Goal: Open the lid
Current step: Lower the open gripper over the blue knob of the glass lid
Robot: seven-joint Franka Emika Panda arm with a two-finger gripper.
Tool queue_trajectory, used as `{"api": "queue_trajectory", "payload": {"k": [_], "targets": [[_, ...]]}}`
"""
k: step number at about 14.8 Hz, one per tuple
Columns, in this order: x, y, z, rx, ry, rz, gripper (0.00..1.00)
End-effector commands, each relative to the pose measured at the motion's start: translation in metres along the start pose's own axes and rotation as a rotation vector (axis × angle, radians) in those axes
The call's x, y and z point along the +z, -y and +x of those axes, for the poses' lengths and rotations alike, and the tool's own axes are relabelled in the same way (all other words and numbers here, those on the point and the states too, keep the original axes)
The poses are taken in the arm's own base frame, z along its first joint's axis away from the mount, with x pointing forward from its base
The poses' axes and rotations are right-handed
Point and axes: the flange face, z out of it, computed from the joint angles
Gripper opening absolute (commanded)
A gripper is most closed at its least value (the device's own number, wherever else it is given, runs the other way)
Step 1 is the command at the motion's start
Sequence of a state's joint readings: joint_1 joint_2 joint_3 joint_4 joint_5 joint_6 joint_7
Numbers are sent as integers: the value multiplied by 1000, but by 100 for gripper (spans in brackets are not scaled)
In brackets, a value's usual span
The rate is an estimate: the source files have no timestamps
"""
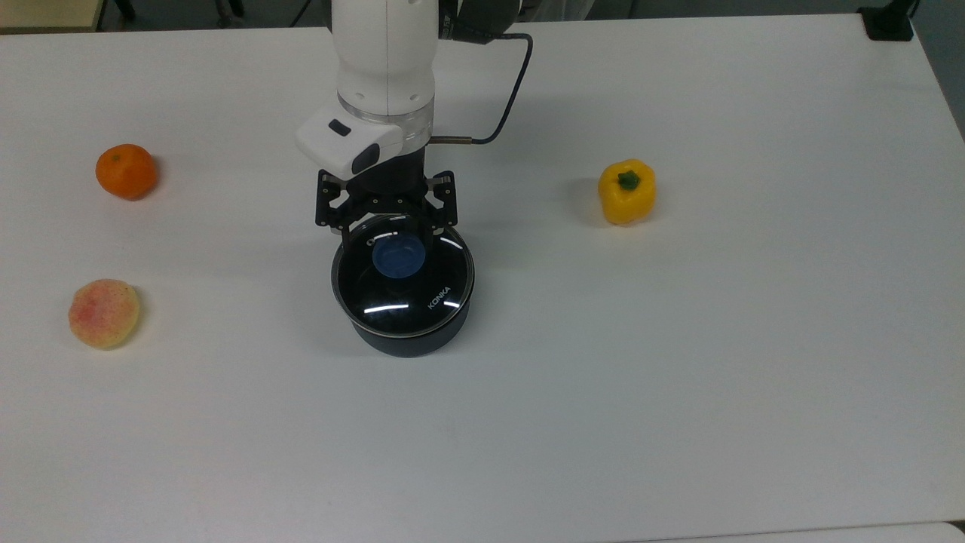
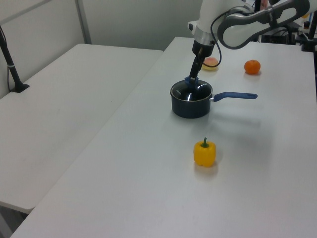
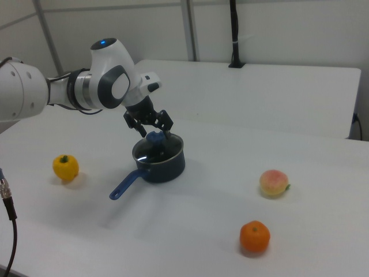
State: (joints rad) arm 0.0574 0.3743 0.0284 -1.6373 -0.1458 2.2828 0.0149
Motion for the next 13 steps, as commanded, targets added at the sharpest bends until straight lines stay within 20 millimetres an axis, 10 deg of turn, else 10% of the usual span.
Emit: {"api": "queue_trajectory", "payload": {"k": [1, 7, 11, 13], "targets": [[5, 7, 3, 7, -10, -12, 100], [14, 17, 6, -12, -44, -11, 98], [14, 20, 6, -24, -43, -17, 63], [15, 20, 6, -26, -42, -19, 30]]}}
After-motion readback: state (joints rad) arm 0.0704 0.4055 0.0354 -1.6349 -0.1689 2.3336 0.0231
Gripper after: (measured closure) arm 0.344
